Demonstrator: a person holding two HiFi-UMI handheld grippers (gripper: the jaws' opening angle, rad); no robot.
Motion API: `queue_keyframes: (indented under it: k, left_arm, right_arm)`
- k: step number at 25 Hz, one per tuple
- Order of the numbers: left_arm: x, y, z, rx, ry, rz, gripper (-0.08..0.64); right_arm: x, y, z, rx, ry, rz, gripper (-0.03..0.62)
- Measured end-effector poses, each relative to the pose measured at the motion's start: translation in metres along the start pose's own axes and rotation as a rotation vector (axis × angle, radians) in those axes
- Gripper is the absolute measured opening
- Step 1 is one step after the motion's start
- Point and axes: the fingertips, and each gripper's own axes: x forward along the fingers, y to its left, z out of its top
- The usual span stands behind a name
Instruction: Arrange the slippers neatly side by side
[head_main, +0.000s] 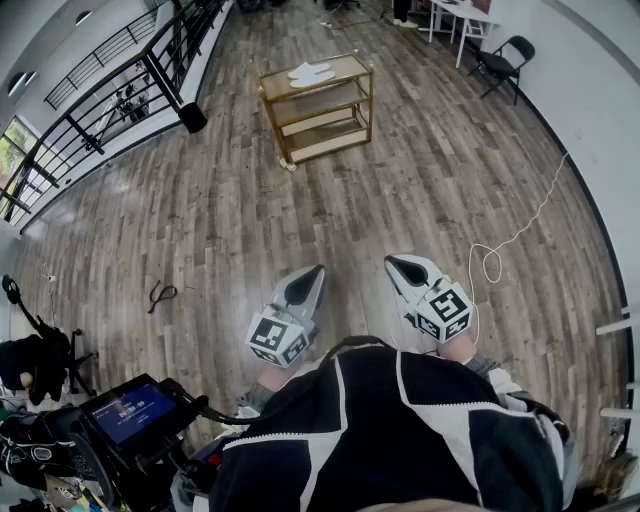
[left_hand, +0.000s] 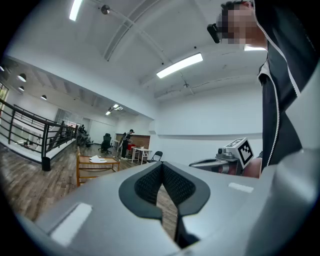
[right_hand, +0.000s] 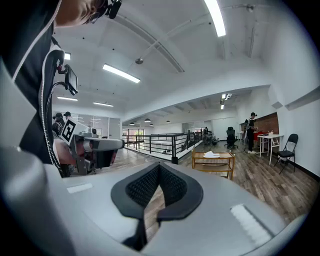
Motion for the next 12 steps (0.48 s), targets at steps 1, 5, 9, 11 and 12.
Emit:
queue_keyframes:
  k: [1, 5, 9, 11, 12]
  left_arm:
    - [0.0001, 0.0, -0.001, 0.0, 0.002, 0.0, 0.017]
    - [0.001, 0.0, -0.0017, 0.002, 0.003, 0.002, 0.017]
    - [0.0013, -0.0006, -0.0017, 0.001, 0.006, 0.003, 0.017]
    - [0.002, -0.0014, -0.0012, -0.001, 0.008, 0.004, 0.017]
    - [0.0027, -0.0019, -0.0007, -0.003, 0.009, 0.005, 0.017]
  right_arm:
    - [0.0001, 0.0007, -0.0005, -0.001, -0.001, 0.003, 0.0]
    - [0.0003, 0.0025, -0.0013, -0.007, -0.003, 0.011, 0.001]
    - [-0.0002, 0.002, -0.0013, -0.004, -0.007, 0.008, 0.001]
    - [-0.001, 0.0003, 0.0005, 0.006, -0.015, 0.007, 0.003]
    - [-0.0012, -0.0004, 0.0018, 0.012, -0.019, 0.009, 0.005]
